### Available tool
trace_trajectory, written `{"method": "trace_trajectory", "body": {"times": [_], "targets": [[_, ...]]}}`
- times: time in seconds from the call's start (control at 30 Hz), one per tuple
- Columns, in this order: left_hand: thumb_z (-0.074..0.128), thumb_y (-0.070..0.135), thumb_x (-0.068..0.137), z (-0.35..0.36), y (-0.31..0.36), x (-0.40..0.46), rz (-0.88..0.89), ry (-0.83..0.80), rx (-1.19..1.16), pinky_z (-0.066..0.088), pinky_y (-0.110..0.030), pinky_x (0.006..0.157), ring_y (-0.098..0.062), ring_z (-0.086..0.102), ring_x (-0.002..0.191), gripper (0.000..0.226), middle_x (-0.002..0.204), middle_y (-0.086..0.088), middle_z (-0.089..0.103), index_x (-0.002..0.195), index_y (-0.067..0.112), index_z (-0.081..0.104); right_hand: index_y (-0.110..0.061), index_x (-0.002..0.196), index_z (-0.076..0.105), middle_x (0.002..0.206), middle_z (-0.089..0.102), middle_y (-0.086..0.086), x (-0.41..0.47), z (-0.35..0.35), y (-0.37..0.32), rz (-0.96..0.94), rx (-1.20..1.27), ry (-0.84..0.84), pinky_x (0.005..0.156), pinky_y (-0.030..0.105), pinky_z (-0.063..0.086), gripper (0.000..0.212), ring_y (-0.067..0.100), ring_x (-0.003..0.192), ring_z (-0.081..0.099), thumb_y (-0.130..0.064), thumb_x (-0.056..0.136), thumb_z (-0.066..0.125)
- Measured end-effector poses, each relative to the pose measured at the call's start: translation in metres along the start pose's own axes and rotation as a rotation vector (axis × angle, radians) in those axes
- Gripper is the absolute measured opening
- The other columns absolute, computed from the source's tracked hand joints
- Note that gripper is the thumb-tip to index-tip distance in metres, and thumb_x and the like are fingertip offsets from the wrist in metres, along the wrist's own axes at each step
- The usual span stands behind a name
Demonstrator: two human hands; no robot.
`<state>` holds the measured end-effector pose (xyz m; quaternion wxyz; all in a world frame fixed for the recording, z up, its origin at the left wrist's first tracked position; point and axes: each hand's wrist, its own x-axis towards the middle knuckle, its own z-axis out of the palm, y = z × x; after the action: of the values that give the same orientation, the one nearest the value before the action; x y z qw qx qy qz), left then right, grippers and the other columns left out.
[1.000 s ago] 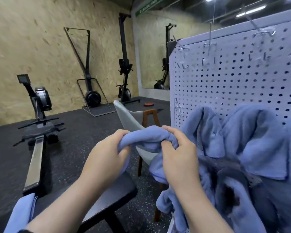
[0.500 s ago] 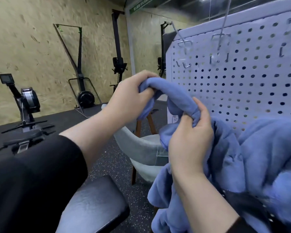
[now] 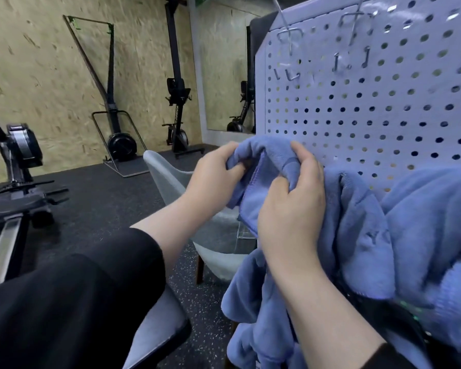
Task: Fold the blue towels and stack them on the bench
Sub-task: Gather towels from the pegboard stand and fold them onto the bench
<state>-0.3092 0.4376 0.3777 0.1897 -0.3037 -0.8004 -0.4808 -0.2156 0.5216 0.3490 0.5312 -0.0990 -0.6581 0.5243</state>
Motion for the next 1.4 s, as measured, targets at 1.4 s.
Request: {"method": "trace_trajectory", "body": {"times": [1.4], "targets": [[0.050,0.031,0.100,-0.323,-0.160,-0.531,-0.991,0.146,0.587,0.050,-0.039,0.093,-0.024,0.060,0.110,0.029,0.120,-0.001,0.067,0.121,0.023,0.068,-0.009,0.148,0.043,0.152,0.048,0.009,-0.476,0.152,-0.055,-0.274,-0.478,-1.620,0.110,0.039,0.037,0.052,0.029,0.137,0.047,-0.032,0.103,0.056]]}}
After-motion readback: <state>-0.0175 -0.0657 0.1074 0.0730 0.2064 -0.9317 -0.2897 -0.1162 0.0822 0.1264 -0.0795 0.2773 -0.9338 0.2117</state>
